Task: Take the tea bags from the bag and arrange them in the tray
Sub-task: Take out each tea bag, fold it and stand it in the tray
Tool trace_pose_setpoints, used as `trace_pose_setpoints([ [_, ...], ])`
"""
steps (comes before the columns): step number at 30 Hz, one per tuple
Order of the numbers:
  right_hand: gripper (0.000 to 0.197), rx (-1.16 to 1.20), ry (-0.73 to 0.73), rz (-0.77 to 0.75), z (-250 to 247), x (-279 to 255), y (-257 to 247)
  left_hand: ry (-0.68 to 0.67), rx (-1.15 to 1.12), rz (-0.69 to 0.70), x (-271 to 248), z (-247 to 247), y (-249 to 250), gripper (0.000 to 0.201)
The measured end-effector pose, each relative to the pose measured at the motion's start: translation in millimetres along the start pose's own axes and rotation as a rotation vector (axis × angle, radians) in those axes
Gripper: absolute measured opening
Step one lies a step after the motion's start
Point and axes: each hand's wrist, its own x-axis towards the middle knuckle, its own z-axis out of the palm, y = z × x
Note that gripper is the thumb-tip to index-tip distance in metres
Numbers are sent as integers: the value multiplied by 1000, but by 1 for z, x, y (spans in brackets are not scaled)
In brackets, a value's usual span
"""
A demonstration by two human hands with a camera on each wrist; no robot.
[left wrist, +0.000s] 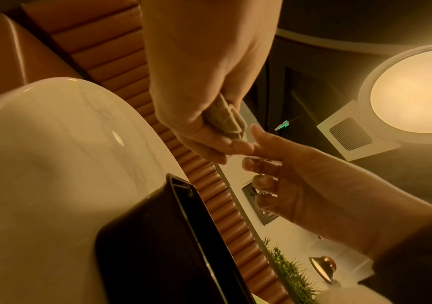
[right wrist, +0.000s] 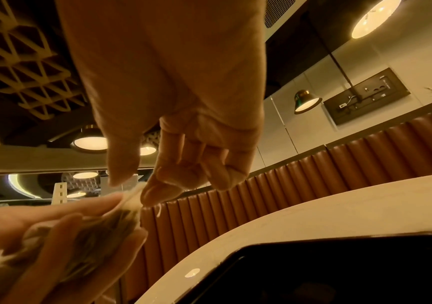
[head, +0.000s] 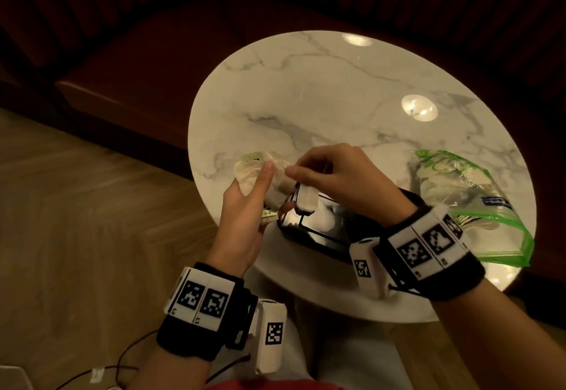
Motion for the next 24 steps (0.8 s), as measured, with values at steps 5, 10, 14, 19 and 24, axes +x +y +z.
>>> trace_pose_setpoints([
  [5,16,119,72,51,0,-10,6,-101,-6,-119,-5,1,6,29],
  [10,16,165,78,70,-9,-15,11,-206,-57,-298,-3,0,10,41],
  [14,17,303,88,68,-17,-17,13,-214,24,-238,-4,-2,8,54],
  [19,18,431,38,81,-18,-17,13,-211,128,-153,-7,-1,7,41],
  [24,32,502,-11,146,-15,-7,19,-107,235,-131,-6,0,2,10],
])
